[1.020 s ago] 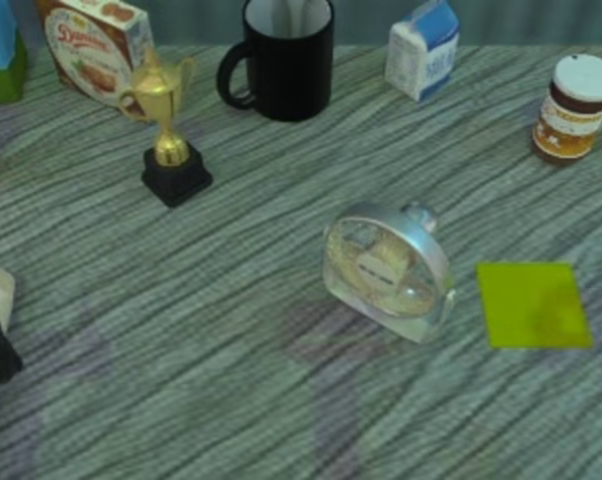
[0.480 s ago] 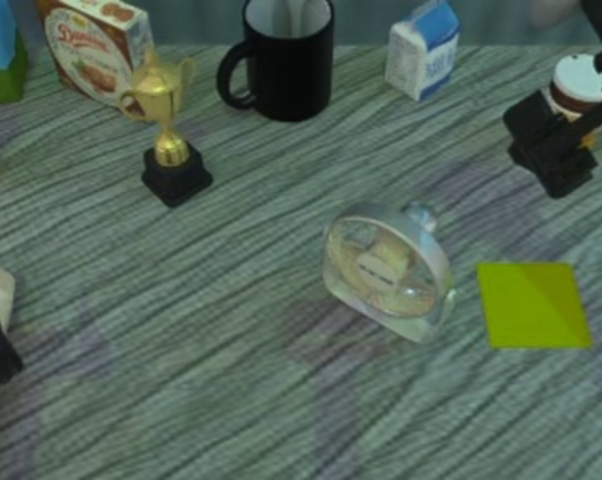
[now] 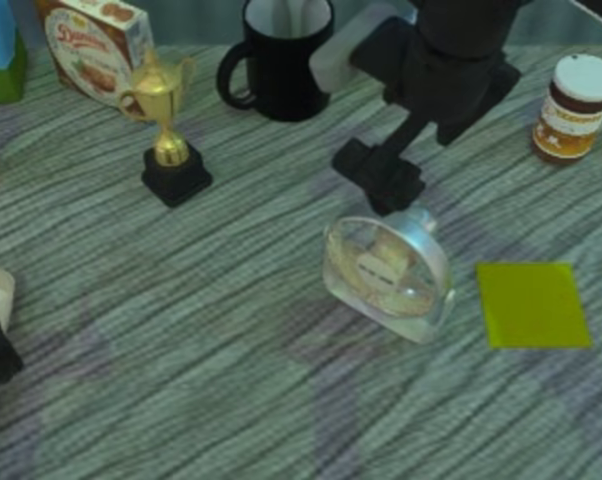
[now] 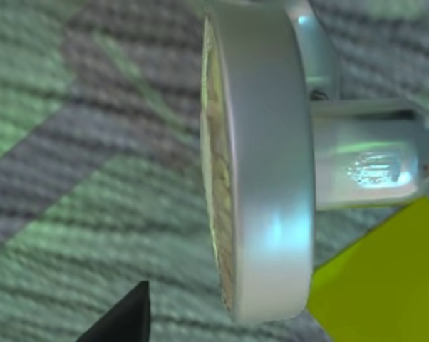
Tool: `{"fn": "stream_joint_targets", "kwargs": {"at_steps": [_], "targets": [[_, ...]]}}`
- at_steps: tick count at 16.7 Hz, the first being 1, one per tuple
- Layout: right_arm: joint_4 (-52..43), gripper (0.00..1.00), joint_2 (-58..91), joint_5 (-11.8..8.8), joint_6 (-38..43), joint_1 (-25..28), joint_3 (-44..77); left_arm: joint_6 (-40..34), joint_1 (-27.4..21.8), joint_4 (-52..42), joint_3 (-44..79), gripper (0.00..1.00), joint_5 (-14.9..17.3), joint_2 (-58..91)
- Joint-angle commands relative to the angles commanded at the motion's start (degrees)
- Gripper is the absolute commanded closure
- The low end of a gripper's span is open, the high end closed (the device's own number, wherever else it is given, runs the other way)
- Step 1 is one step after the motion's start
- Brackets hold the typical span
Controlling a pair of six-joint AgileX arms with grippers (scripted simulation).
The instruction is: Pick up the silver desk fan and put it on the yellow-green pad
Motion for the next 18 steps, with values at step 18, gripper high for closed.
{"fn": "stream_joint_targets", "kwargs": {"at_steps": [18], "targets": [[6.65,0.00,5.18,0.15,-1.07,2.16,-8.15,0.00,0.00,0.00,0.00,0.00,0.00,0.00]]}}
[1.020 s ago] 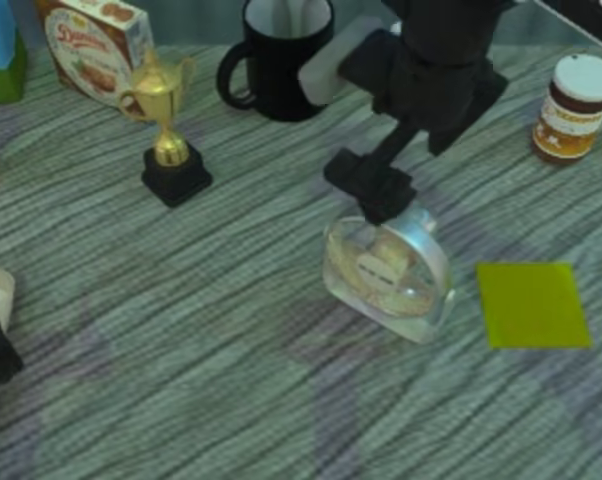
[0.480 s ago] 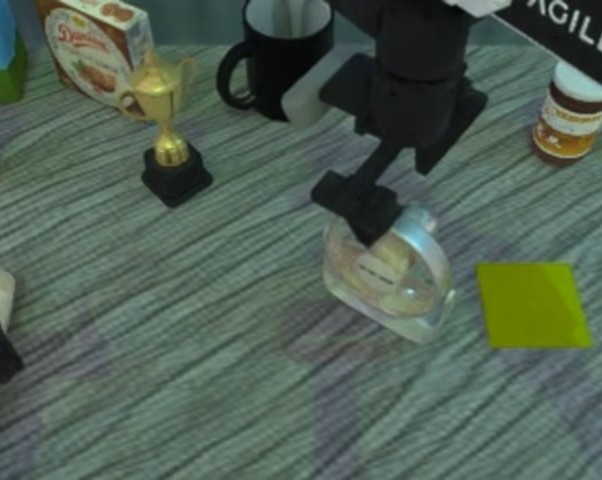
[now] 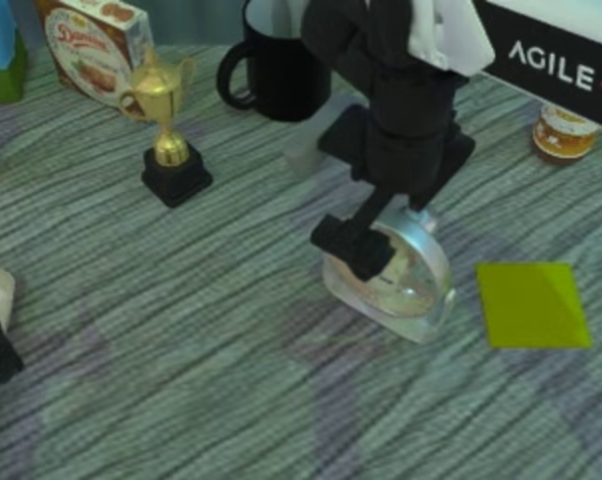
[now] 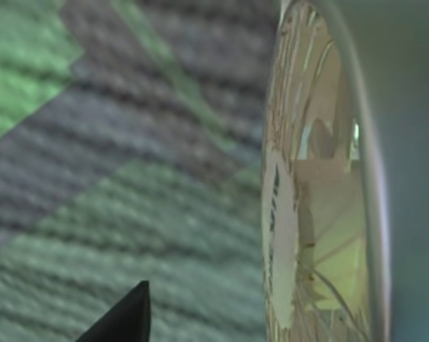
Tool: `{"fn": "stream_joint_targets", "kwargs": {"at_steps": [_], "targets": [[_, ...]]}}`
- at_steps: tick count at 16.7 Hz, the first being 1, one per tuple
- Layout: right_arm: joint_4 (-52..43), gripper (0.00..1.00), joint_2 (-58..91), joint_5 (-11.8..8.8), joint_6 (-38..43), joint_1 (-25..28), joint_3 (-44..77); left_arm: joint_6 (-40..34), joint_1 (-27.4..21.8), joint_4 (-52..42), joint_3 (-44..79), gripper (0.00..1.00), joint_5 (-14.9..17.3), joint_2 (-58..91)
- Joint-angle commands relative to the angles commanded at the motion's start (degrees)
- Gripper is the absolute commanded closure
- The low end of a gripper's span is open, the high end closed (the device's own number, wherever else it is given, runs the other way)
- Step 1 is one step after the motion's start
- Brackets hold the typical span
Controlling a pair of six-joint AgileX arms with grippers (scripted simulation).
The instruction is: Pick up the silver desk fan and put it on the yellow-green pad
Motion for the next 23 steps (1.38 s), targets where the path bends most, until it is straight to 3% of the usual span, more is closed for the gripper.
{"fn": "stream_joint_targets", "kwargs": {"at_steps": [4,17,23], "targets": [[0.29,0.00,-0.03,0.00,0.00,0.01,-0.31,0.00,0.00,0.00,0.00,0.00,0.00,0.00],[0.29,0.98,-0.03,0.00,0.00,0.01,-0.31,0.00,0.00,0.00,0.00,0.00,0.00,0.00],[0.29,1.00,-0.03,0.00,0.00,0.01,-0.31,0.00,0.00,0.00,0.00,0.00,0.00,0.00]]}}
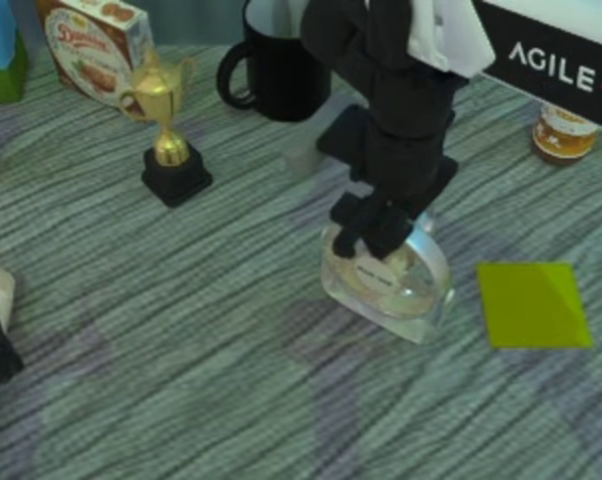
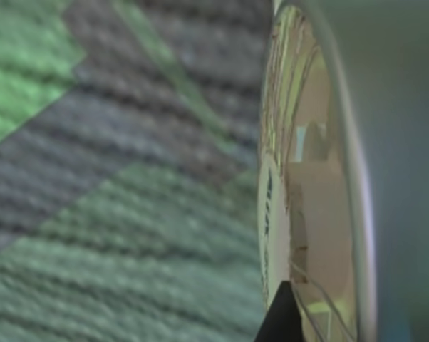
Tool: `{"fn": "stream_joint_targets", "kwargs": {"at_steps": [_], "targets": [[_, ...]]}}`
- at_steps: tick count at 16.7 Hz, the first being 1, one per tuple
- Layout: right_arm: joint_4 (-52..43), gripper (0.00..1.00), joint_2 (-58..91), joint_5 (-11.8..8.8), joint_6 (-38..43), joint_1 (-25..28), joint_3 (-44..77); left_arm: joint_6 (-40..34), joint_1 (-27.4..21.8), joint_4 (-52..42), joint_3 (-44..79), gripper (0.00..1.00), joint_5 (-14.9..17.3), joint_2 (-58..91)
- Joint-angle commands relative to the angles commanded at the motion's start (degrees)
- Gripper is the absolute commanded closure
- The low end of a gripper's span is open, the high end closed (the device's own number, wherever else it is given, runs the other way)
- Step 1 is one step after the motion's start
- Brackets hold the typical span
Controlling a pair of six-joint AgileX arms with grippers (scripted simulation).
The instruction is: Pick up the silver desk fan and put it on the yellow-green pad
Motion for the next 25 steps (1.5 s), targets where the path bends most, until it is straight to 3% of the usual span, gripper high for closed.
{"fn": "stream_joint_targets", "kwargs": {"at_steps": [5,12,18,21,25], "targets": [[-0.99,1.00,0.30,-0.03,0.05,-0.05,1.01,0.00,0.00,0.00,0.00,0.00,0.00,0.00],[-12.35,1.00,1.91,0.00,0.01,0.33,14.22,0.00,0.00,0.00,0.00,0.00,0.00,0.00],[-12.45,1.00,1.47,-0.02,-0.65,-0.21,13.87,0.00,0.00,0.00,0.00,0.00,0.00,0.00],[-11.75,1.00,-0.72,-0.05,-6.10,-2.42,9.98,0.00,0.00,0.00,0.00,0.00,0.00,0.00],[-9.08,1.00,-6.90,-0.14,-21.27,-7.56,1.44,0.00,0.00,0.00,0.00,0.00,0.00,0.00]]}}
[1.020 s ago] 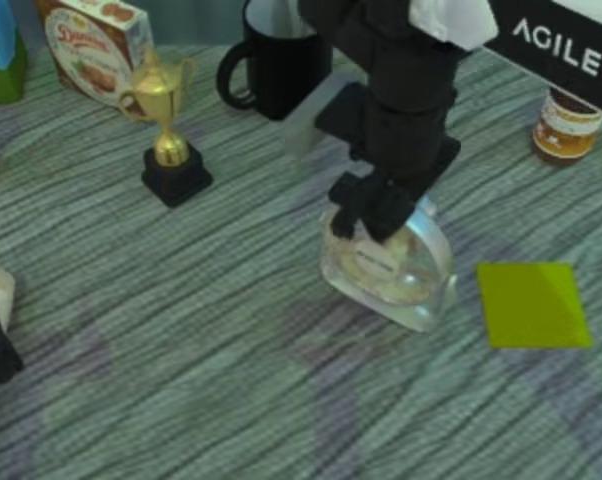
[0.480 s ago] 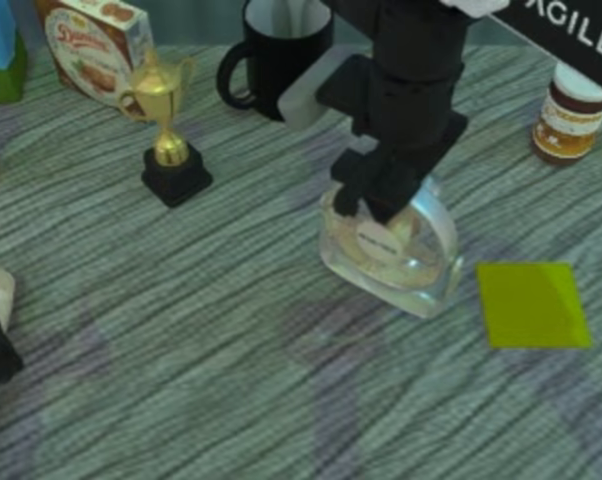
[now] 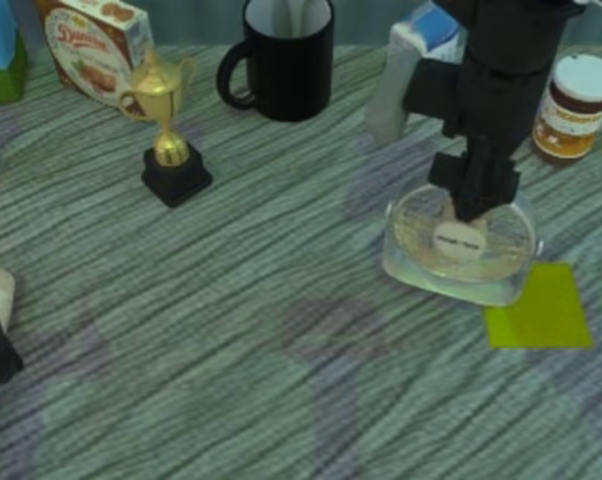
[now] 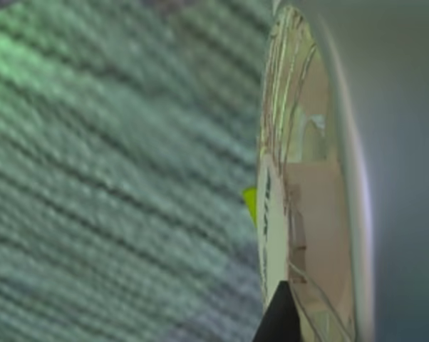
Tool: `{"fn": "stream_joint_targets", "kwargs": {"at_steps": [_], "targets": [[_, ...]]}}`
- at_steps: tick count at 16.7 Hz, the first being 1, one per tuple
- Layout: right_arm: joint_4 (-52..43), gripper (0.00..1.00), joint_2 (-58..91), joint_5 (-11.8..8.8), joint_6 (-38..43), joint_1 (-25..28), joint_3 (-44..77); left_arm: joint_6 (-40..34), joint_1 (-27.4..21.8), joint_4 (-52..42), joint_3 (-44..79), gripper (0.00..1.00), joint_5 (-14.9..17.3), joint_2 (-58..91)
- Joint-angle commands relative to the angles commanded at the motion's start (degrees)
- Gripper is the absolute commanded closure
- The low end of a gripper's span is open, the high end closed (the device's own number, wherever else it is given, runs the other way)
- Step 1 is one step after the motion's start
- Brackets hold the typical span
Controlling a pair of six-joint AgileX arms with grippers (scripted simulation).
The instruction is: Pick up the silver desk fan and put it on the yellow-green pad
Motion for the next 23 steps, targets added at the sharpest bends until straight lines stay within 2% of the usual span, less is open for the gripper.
{"fn": "stream_joint_targets", "kwargs": {"at_steps": [5,9,15,23], "targets": [[4.28,1.00,-9.46,-0.14,-21.94,-7.33,-12.63,0.00,0.00,0.00,0.00,0.00,0.00,0.00],[6.34,1.00,-14.30,-0.14,-31.27,-11.20,-19.90,0.00,0.00,0.00,0.00,0.00,0.00,0.00],[6.70,1.00,-14.69,-0.15,-32.11,-11.42,-20.91,0.00,0.00,0.00,0.00,0.00,0.00,0.00],[14.31,1.00,-14.15,-0.13,-32.36,-11.80,-27.74,0.00,0.00,0.00,0.00,0.00,0.00,0.00]]}}
